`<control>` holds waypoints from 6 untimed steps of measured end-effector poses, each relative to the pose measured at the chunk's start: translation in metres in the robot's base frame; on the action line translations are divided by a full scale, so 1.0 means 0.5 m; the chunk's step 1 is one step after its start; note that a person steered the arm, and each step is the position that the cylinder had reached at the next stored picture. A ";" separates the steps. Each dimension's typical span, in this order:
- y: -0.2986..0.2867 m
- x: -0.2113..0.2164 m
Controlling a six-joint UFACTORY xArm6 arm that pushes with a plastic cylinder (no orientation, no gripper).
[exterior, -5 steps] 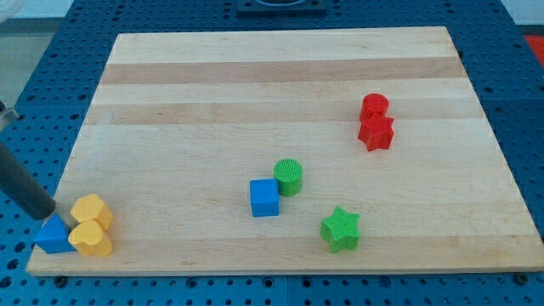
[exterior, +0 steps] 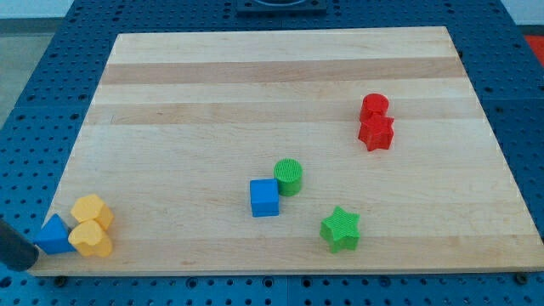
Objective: Keep the blue triangle and yellow hexagon at the top side of the yellow heart
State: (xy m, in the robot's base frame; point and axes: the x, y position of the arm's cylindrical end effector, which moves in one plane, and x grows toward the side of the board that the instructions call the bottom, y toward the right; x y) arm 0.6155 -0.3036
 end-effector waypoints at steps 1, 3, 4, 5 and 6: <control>0.000 0.000; 0.089 -0.051; 0.103 -0.079; 0.078 -0.079; 0.075 -0.094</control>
